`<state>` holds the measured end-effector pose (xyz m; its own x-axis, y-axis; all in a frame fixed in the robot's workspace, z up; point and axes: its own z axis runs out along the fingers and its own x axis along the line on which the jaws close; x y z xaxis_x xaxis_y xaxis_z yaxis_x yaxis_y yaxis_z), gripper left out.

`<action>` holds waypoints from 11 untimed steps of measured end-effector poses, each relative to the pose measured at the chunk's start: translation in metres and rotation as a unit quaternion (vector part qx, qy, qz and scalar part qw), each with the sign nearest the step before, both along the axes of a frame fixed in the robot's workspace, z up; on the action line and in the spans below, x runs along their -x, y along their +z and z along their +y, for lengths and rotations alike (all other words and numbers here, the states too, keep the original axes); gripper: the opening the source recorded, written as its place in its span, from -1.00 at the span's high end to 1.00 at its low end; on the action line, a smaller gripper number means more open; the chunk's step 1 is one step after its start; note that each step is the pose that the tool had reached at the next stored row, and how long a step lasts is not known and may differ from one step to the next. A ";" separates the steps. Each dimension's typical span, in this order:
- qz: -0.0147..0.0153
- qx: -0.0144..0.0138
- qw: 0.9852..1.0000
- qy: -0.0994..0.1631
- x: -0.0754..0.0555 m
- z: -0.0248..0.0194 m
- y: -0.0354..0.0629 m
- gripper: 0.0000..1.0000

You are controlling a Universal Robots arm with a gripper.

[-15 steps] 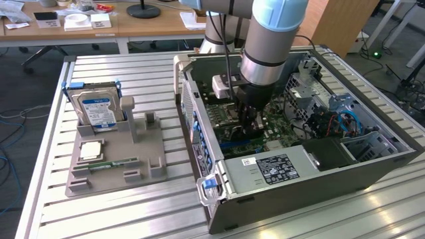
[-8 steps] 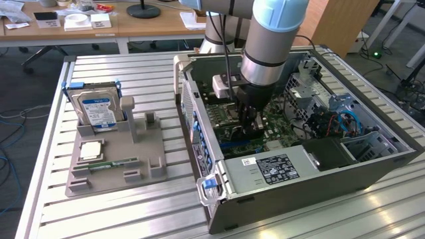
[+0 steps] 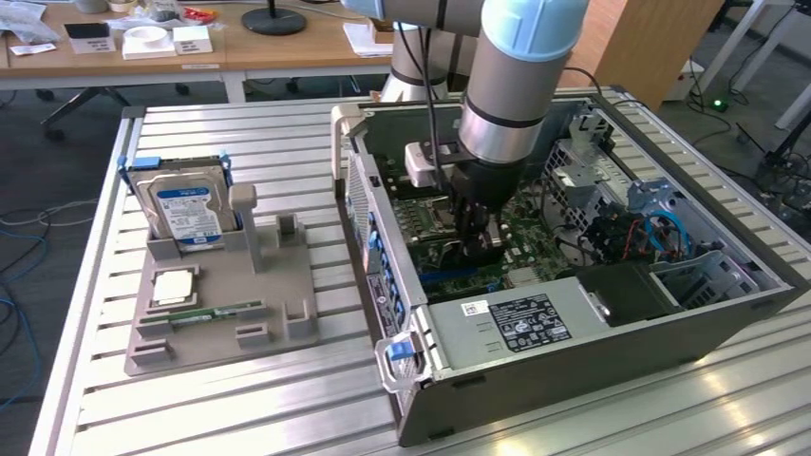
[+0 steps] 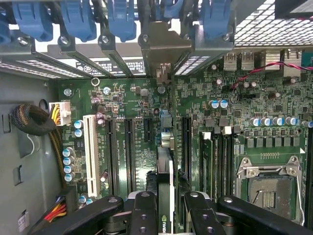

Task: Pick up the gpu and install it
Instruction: 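Insert the gpu into the slot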

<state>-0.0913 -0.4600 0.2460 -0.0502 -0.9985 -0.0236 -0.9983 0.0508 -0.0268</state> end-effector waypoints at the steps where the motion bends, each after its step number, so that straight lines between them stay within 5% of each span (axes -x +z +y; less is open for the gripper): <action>1: 0.000 0.000 1.000 0.000 0.000 0.0000 0.0000 0.47; 11: 0.000 0.000 1.000 -0.004 0.000 0.0000 -0.0015 0.47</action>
